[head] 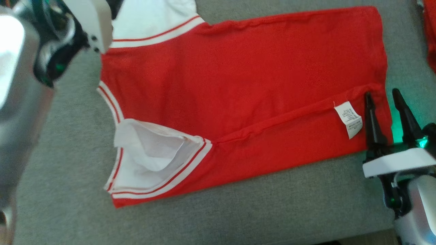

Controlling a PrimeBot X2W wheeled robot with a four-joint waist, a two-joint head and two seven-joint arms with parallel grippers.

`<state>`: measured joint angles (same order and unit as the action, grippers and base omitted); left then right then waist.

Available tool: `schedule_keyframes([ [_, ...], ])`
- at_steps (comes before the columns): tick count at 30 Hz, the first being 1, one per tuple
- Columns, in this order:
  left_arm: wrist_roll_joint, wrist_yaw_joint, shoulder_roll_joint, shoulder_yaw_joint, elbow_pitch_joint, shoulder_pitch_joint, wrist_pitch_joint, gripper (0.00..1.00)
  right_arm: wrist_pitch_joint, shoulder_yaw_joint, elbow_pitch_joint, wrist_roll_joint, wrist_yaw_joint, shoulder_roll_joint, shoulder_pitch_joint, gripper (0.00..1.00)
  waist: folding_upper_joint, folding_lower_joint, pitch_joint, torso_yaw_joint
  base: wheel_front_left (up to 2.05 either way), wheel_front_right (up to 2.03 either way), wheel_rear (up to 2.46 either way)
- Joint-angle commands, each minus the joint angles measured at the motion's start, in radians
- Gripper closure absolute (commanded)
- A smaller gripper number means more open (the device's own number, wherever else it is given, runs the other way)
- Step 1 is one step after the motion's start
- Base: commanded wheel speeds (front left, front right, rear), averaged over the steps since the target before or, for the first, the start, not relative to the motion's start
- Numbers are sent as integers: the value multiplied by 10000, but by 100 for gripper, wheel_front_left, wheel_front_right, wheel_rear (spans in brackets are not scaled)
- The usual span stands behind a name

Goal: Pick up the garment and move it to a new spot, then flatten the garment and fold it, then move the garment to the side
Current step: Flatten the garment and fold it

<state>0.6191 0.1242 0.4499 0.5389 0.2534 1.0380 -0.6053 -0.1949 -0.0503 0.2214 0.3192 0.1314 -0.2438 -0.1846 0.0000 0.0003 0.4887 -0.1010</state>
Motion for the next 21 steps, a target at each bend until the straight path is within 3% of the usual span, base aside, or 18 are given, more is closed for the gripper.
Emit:
schedule_keyframes([
  [1,58,50,601,-101,199,765,-410,0,-116,-224,-359,152,-7,-67,-197,0,0,-3,557,-445,0,0,0],
  [9,271,62,1098,597,1956,1983,-1146,0,-277,-534,-375,450,-7,-76,-546,0,0,-3,1202,-1004,0,0,0],
  [21,230,64,1250,1290,3454,2716,-1035,0,-551,-672,41,524,-7,-75,-866,0,0,-3,1582,-1474,0,0,0],
])
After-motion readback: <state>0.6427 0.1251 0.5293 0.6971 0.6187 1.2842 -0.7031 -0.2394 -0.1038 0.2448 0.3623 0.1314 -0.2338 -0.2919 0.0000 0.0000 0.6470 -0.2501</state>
